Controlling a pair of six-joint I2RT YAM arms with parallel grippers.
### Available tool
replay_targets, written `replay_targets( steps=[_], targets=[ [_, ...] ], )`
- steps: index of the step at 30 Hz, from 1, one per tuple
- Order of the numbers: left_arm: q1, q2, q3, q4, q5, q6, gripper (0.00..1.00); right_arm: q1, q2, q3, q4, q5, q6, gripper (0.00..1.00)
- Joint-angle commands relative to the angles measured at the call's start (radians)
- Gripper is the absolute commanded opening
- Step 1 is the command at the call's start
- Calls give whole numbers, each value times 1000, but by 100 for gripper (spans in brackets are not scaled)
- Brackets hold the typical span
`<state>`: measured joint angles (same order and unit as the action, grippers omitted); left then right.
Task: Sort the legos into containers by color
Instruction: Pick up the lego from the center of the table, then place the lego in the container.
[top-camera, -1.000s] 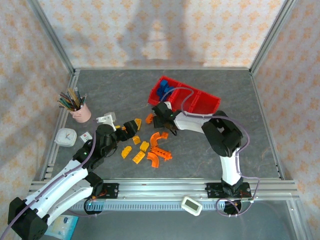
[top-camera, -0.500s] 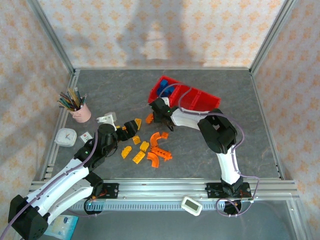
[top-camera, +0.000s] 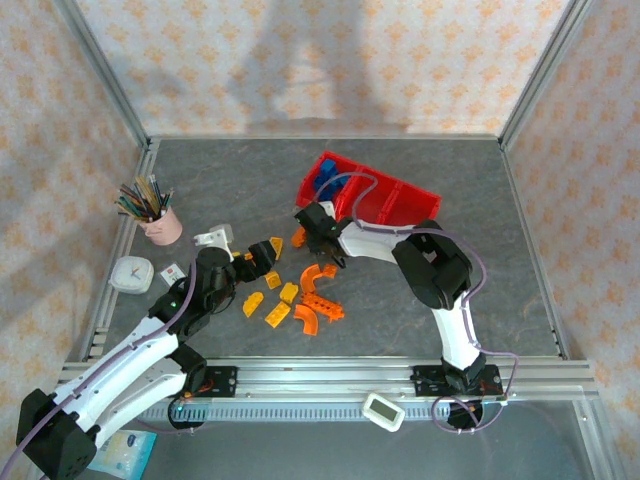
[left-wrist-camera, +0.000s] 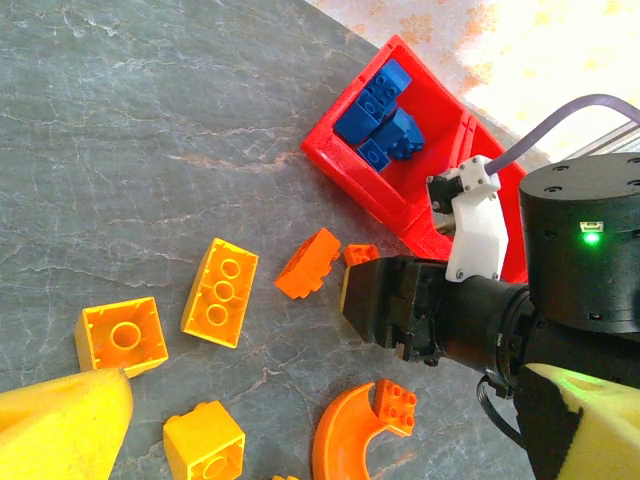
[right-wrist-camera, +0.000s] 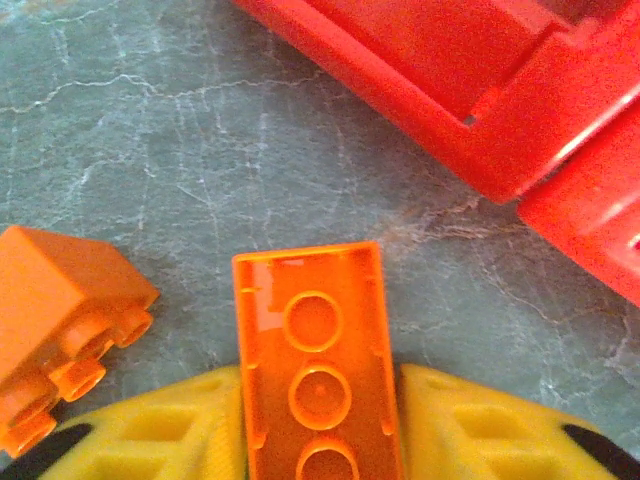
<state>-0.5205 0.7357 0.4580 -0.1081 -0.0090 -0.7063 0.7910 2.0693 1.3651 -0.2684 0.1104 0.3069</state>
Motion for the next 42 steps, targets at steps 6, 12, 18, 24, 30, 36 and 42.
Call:
replay_targets(
  steps=[6,12,18,24,30,36,42],
  targets=[
    [10,7,44,2,10,3,99,4,-70,-33,-8,-45,-6,28],
    [10,9,65,13,62,-7,99,1,-238,-99,-6,-45,0,28],
    [5,41,83,48,127,-18,99,-55,-354,-127,-51,-16,-10,28],
    [-18,103,90,107,142,-18,99,-172,-375,-100,-75,-14,-17,28],
    [-56,189,122,149,141,-4,99,-254,-288,-26,-62,9,-28,28],
    [-66,267,164,187,145,18,99,-315,-147,102,-76,20,-42,28],
    [-65,325,191,218,150,31,99,-352,-68,199,-91,13,-50,39]
  ],
)
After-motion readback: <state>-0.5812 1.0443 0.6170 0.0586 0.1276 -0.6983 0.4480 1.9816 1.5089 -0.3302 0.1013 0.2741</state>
